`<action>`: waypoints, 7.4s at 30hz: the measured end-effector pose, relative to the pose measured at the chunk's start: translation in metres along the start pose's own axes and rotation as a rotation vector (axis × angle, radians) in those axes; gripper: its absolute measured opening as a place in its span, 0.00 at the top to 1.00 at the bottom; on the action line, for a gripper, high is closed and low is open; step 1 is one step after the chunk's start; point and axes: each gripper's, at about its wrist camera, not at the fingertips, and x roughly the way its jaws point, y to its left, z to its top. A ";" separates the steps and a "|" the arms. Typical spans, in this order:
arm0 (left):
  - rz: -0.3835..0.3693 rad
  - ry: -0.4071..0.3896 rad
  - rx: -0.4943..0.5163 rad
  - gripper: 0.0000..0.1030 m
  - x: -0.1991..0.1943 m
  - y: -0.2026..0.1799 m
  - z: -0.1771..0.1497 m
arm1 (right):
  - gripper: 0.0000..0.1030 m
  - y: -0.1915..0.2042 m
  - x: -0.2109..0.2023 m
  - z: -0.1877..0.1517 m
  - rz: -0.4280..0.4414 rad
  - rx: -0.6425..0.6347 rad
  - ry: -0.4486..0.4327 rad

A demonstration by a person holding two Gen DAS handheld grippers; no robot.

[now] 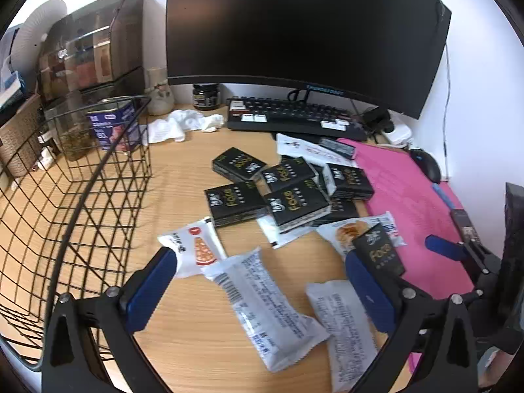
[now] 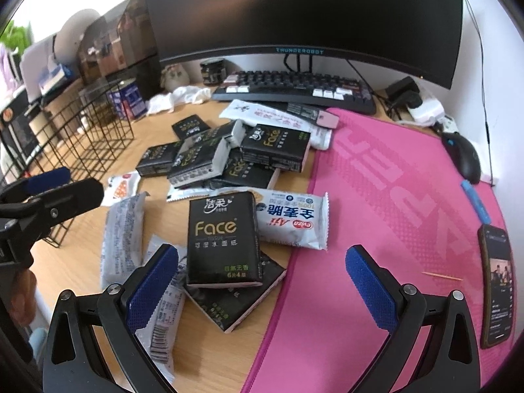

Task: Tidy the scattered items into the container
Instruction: 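Grasp the black Face tissue pack with the right gripper, then carry the tissue pack to the wire basket and release it with the right gripper, then move both grippers back over the white snack wrappers on the desk, then grasp a white snack bar with the right gripper while the left grasps another, then carry both white snack bars to the wire basket and release them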

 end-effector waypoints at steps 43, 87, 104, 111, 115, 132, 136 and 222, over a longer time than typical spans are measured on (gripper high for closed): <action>-0.156 0.206 0.285 0.17 0.060 -0.133 -0.025 | 0.55 -0.094 -0.009 -0.029 -0.089 0.051 0.061; 0.221 -0.103 -0.137 0.49 -0.106 0.133 0.039 | 0.55 0.191 -0.054 0.099 0.334 -0.361 -0.137; 0.187 -0.115 -0.227 0.30 -0.107 0.187 0.026 | 0.46 0.268 -0.002 0.104 0.361 -0.431 -0.034; 0.122 -0.119 -0.194 0.30 -0.107 0.157 0.027 | 0.46 0.229 -0.018 0.098 0.330 -0.404 -0.059; 0.058 -0.098 -0.122 0.30 -0.098 0.120 0.027 | 0.46 0.184 -0.029 0.093 0.284 -0.355 -0.070; -0.120 0.166 0.042 0.30 -0.004 -0.014 -0.006 | 0.45 0.008 -0.013 0.019 0.105 -0.083 0.030; -0.102 0.232 0.049 0.30 0.018 -0.020 -0.019 | 0.45 -0.007 -0.001 0.003 0.115 -0.056 0.081; 0.198 -0.028 -0.323 0.58 -0.085 0.209 0.013 | 0.66 0.289 0.018 0.113 0.390 -0.425 0.003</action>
